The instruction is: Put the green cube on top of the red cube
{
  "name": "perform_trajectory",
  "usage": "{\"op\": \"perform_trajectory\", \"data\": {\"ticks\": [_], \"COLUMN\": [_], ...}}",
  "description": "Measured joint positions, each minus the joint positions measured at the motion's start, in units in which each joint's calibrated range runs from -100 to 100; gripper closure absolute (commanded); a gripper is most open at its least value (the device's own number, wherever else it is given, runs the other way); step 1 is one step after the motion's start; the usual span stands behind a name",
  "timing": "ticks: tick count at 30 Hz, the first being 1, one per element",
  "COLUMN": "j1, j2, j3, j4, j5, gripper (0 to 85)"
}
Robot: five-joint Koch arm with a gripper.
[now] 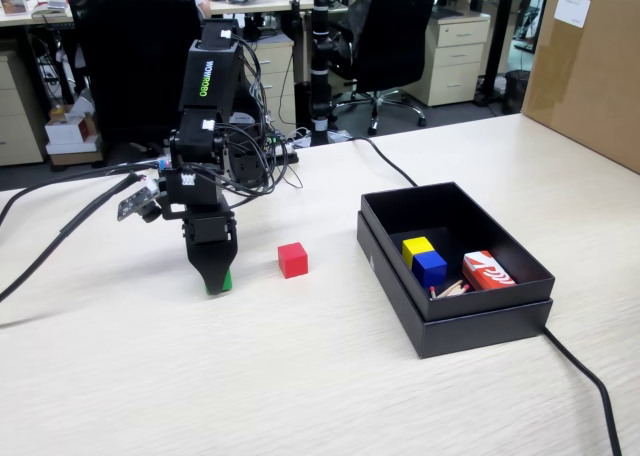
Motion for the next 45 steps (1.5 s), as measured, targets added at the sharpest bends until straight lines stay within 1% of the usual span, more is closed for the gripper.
{"op": "perform_trajectory", "data": {"ticks": [5, 8, 9, 10, 12, 13, 14, 16, 21, 23, 28, 35, 45], "j1": [0.44, 1.61, 2.2, 3.52, 4.25, 5.03, 7.72, 8.35, 11.33, 11.53, 12.26, 11.87, 11.38], "j2": [-10.36, -17.99, -20.19, -24.34, -26.02, -27.96, -32.49, -32.75, -32.75, -32.23, -24.34, -15.92, -12.94], "j3": [-4.29, -5.39, -5.39, -5.48, -5.39, -5.48, -5.39, -5.39, -3.47, -2.83, 0.37, 4.29, 5.93], "j4": [-0.39, -4.41, -6.04, -9.14, -10.3, -11.54, -14.71, -15.33, -16.49, -16.57, -16.49, -16.42, -16.42], "j5": [0.83, 2.0, 2.69, 4.1, 4.59, 5.37, 7.72, 8.4, 12.45, 12.89, 14.41, 14.7, 14.9], "gripper": [84.5, 84.5, 84.5, 84.5, 84.5, 84.5, 84.5, 84.5, 84.5, 84.5, 84.5, 84.5, 84.5]}}
